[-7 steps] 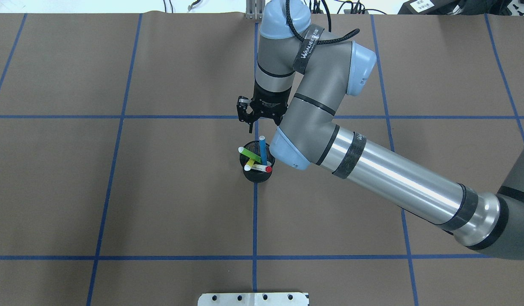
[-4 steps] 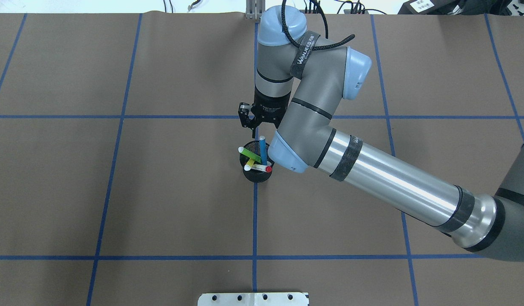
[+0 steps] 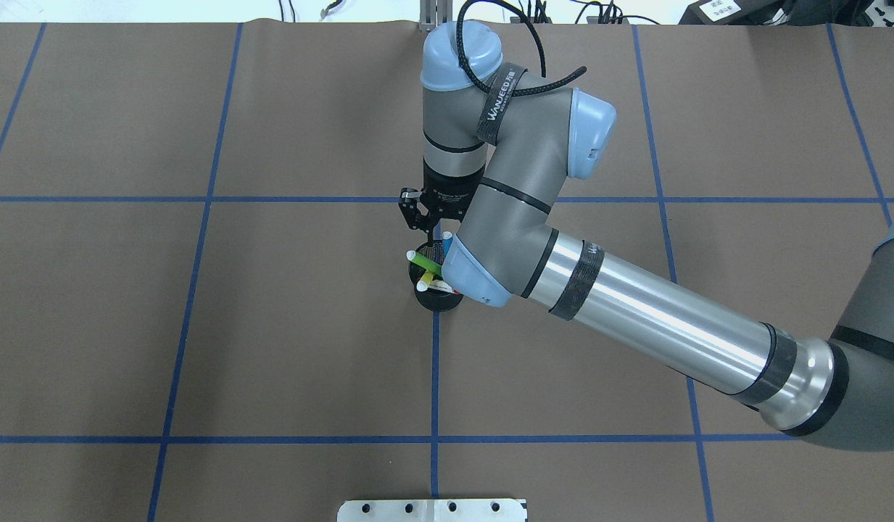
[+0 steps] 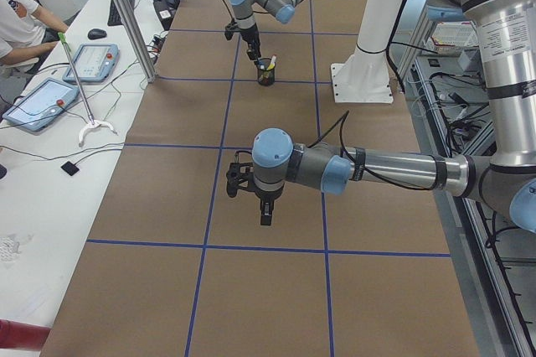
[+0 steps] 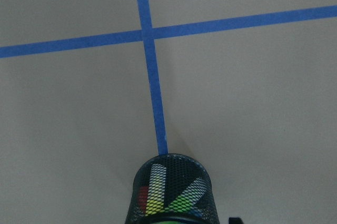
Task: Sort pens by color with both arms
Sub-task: 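Lower the right gripper and grasp the blue marker in the cup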
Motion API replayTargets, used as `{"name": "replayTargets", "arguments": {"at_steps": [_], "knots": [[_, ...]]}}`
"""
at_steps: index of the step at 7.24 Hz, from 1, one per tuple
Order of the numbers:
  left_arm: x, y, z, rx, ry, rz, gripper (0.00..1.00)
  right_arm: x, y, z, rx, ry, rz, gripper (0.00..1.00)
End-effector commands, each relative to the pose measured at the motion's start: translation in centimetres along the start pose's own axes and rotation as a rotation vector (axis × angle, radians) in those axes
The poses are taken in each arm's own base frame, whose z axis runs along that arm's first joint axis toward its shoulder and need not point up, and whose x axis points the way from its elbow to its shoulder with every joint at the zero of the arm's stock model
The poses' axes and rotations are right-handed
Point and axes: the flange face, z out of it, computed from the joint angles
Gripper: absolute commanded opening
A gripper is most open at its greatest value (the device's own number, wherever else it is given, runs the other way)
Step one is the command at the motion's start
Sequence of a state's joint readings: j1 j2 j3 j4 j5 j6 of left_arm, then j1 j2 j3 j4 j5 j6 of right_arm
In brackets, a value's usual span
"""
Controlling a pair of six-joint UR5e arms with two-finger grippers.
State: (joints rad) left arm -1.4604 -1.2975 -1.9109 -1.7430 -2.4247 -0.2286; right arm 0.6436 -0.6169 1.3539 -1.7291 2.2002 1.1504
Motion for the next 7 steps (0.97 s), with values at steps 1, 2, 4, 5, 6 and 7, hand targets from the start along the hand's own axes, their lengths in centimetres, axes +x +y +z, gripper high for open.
{"name": "replayTargets", "arguments": {"at_steps": [1, 2, 4, 5, 6, 7], "knots": [[0.05, 0.10, 0.06, -0.005, 0.013, -0.002, 1.00, -0.55, 0.12, -0.41, 0.018, 0.002, -0.008, 0.51], [0.13, 0.11, 0.06, -0.007, 0.021, -0.002, 1.00, -0.45, 0.03, -0.35, 0.025, 0.005, -0.008, 0.48], [0.07, 0.12, 0.11, -0.008, 0.021, -0.003, 1.00, -0.27, -0.06, -0.04, 0.029, 0.013, -0.016, 0.42], [0.00, 0.14, 0.17, -0.010, 0.020, -0.006, 1.00, -0.29, -0.14, -0.13, 0.029, 0.012, -0.015, 0.31], [0.01, 0.13, 0.16, -0.009, 0.021, -0.004, 1.00, -0.36, -0.02, -0.12, 0.028, 0.011, -0.019, 0.07], [0.00, 0.14, 0.17, -0.010, 0.020, -0.006, 1.00, -0.11, 0.02, -0.23, 0.031, 0.009, -0.019, 0.00]]}}
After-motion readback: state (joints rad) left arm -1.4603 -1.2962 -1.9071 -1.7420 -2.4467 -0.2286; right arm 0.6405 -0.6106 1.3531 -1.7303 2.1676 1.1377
